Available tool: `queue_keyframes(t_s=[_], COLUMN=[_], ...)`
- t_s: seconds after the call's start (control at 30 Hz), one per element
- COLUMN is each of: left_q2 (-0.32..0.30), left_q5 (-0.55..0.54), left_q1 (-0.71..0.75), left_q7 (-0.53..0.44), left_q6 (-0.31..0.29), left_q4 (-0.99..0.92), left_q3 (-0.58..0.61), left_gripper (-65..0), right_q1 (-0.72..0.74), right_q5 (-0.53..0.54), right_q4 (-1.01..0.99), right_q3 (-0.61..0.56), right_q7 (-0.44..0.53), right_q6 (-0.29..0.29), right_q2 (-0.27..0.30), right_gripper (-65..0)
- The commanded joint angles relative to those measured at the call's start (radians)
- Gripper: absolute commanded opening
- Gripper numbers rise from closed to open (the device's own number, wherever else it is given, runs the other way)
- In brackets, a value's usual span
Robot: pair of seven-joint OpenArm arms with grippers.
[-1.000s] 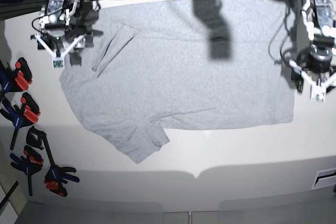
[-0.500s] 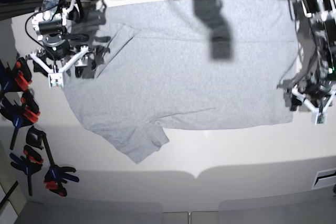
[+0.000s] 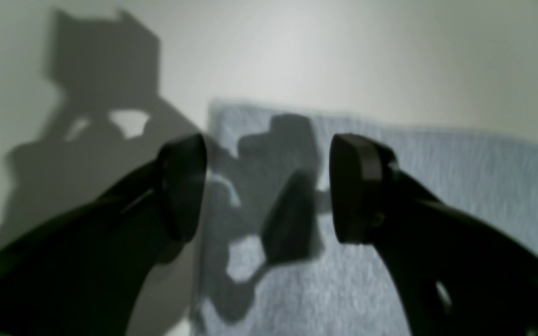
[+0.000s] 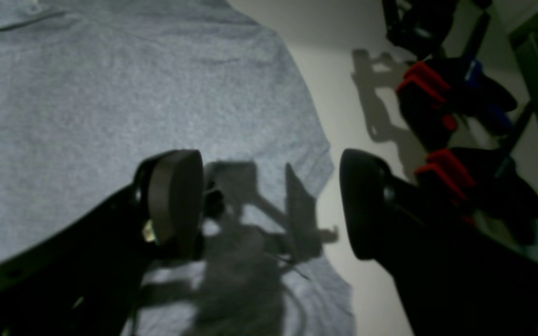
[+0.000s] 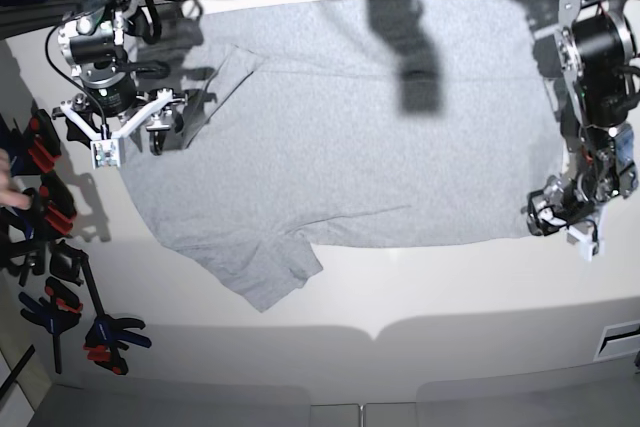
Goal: Fold the T-shirt properly
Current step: 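Release the shirt and move both grippers to its side edges, then grasp the shirt's hem corners with both grippers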
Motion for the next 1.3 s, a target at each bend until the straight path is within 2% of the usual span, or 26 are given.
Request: queue_keyframes(t_s=[0.0,0.1,0.17,0.3,0.5,0.57,0.6,0.7,0.87,1.03,1.17,1.27], left_q2=[-0.024,-0.021,-0.016,-0.003,0.001,0.001,0.0,-0.003,-0.006,-0.005,-0.005,-0.005], left_q5=[0.02,0.098,0.101,0.05,0.048,0.048,0.048,0.048,0.047,0.032,-0.061,-0.093], left_q1=[-0.049,-0.05,-0.05,-0.042,-0.042,-0.042,-0.042,-0.042,-0.042,-0.042,-0.042,-0.042], left_q7=[-0.031,-0.087,-0.068,-0.002,-0.03,-0.024,-0.026,-0.048,-0.047,-0.05,-0.063,-0.062], left_q6=[0.005,0.001,-0.008,-0.137,-0.102,-0.103,-0.103,-0.103,-0.103,-0.103,-0.103,-0.104], left_q4=[-0.008,-0.056,-0.082,-0.09,-0.09,-0.09,-0.09,-0.09,-0.09,-0.09,-0.09,-0.088], left_q3=[-0.003,-0.002,0.018,0.099,0.168,0.168,0.167,0.167,0.167,0.167,0.167,0.167], left_gripper=[-27.0,-27.0,-27.0,-27.0,-28.5,-36.1,-41.9,-65.0,-65.0,-65.0,-65.0,-65.0], right_q1=[0.008,0.008,0.008,0.026,0.091,0.107,0.114,0.137,0.227,0.434,0.655,0.81], right_q5=[0.019,0.052,0.092,0.193,0.231,0.232,0.231,0.232,0.199,0.127,0.125,0.116], right_q4=[0.019,0.019,0.018,0.018,0.016,0.013,0.011,-0.006,-0.141,-0.434,-0.7,-0.918], right_q3=[0.005,0.005,0.005,0.005,0.005,0.005,0.005,0.004,0.004,0.004,-0.011,-0.045], right_q7=[0.017,0.019,0.027,0.03,0.027,0.031,0.042,0.082,0.088,0.088,0.093,0.122], right_q6=[0.016,0.03,0.049,0.071,0.071,0.071,0.071,0.071,0.071,0.072,0.139,0.188], right_q2=[0.011,0.011,0.011,0.011,0.011,0.011,0.011,0.011,0.011,0.011,0.011,0.011], right_gripper=[-22.0,-22.0,-22.0,-22.0,-22.0,-22.0,-22.0,-22.0,-22.0,-22.0,-22.0,-22.0])
